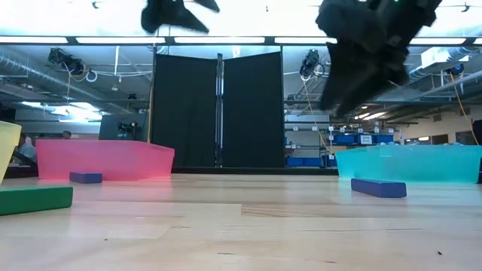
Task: Sort blocks
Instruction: Put the blue block into the yellow bin
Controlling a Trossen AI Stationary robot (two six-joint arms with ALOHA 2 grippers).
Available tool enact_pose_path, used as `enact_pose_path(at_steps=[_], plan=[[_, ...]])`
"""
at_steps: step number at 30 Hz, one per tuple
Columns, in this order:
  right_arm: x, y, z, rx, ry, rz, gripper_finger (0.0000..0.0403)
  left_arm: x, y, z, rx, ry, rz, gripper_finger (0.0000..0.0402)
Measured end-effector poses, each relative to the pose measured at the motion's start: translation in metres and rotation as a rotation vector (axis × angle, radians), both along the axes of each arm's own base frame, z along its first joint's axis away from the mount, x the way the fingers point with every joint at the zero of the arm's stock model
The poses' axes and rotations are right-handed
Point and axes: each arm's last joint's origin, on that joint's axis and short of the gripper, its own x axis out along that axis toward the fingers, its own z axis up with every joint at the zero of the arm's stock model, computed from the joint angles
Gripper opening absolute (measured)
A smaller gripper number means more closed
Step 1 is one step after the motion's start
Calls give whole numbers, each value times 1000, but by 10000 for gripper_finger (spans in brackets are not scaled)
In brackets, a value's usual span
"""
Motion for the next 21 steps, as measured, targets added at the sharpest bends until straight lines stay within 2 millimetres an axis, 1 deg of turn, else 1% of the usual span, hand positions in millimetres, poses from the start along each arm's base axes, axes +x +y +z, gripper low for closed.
enact_pose_path(at_steps=[2,5,10,13,16,21], plan=[[-3,0,-4,64,13,-77,261,-4,-9,8,31,-49,-18,248],[-4,1,-10,145,7,-174,279,-14,-22,13,67,-72,-44,248],[1,6,-33,231,54,-263,299,-27,-38,20,92,-96,-87,248],[4,8,-49,259,91,-322,304,-37,-45,22,117,-91,-97,248],[6,10,-59,276,116,-370,307,-44,-53,23,130,-97,-113,248],[12,13,-78,291,197,-392,305,-53,-64,23,156,-107,-120,248]])
